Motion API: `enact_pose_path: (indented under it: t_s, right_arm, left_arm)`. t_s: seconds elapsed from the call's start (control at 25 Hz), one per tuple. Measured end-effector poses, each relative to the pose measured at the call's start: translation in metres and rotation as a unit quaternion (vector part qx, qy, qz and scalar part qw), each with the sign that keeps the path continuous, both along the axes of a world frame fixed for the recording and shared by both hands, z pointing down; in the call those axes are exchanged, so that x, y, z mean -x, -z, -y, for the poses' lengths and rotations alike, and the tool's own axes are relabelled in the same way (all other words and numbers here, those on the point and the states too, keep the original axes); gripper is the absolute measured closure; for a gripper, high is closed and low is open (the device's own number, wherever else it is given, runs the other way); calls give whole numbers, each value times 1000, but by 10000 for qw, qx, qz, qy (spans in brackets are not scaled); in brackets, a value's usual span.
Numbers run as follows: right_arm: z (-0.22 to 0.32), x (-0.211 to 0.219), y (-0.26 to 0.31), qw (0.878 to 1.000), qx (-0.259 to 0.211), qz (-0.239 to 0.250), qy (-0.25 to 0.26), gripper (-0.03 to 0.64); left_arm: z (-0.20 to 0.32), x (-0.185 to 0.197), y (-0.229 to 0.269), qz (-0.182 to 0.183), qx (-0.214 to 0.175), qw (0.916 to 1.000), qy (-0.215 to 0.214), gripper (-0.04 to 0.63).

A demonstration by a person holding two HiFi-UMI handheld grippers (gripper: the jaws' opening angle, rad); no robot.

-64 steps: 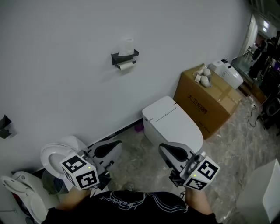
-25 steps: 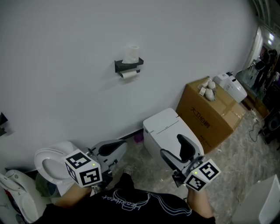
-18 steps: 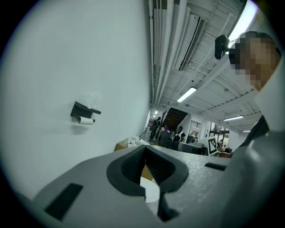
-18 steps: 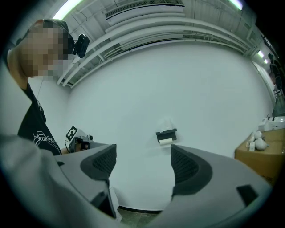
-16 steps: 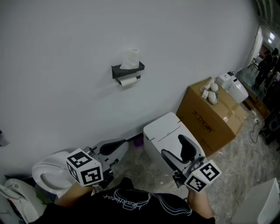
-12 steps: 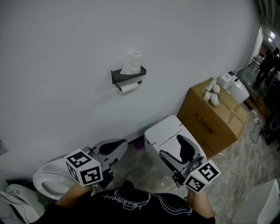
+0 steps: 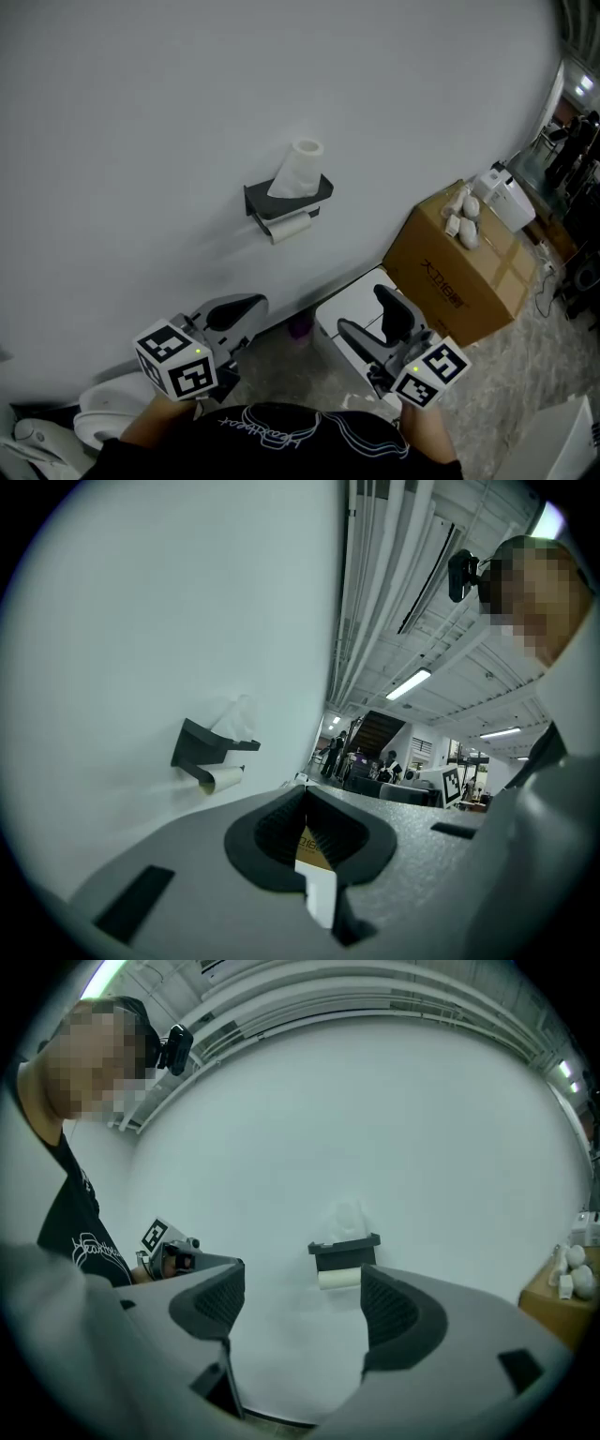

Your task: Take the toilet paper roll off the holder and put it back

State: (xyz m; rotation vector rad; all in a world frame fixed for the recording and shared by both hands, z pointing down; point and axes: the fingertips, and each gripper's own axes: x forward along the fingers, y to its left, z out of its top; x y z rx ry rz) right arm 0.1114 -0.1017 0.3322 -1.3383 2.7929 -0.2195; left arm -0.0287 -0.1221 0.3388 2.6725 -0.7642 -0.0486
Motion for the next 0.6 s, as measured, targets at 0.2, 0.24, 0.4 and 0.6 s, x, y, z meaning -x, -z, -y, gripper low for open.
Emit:
enact_pose_path:
  t_s: [0.2,0.24,0.4,0.6]
  right_arm:
    - [38,11,3,10000,-30,-55,7,236]
    - [46,12,4,10000,-50,-78,-3,236]
    - [73,18,9,9997,-173,-193,-49,236]
    - [98,26,21,9988,-324,-360,-22,238]
  left_arm:
    - [40,11,4,-30,-55,10000,-3,591]
    - [47,12,4,-35,-70,10000,-17,591]
    - [70,17,2,-33,-146,9999,-58,591]
    - [87,24,0,-46,-128,9999,-3,591]
